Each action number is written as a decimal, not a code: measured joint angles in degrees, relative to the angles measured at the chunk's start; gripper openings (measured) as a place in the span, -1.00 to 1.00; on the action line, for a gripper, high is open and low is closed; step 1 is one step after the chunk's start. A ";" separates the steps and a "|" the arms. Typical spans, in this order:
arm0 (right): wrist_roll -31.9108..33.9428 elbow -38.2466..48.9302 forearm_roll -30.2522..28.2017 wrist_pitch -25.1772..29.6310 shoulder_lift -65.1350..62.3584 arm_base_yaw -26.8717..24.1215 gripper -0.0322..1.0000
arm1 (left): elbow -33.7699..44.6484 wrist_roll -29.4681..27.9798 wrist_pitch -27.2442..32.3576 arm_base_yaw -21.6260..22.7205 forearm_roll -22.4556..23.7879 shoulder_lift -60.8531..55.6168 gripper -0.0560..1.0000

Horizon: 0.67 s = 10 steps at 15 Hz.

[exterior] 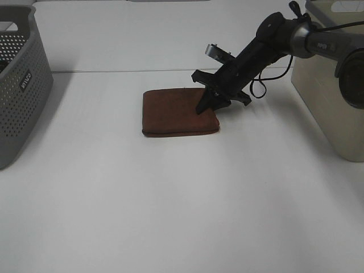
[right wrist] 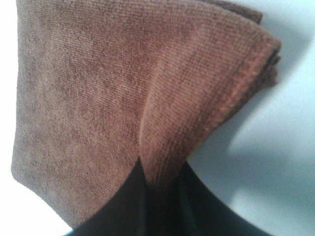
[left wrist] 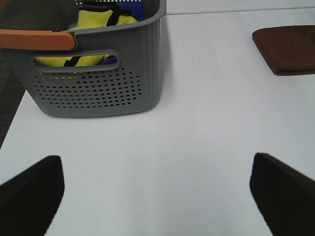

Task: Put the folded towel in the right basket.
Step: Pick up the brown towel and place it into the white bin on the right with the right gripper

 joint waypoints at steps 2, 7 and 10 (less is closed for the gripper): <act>-0.23 -2.18 -0.69 1.38 -1.03 0.00 -0.77 | 0.00 0.00 0.00 0.00 0.00 0.00 0.95; -0.34 -10.71 -5.79 6.36 -11.52 0.00 -0.77 | 0.00 0.00 0.00 0.00 0.00 0.00 0.95; 0.34 -12.03 -15.47 6.88 -20.05 0.00 -0.77 | 0.00 0.00 0.00 0.00 0.00 0.00 0.95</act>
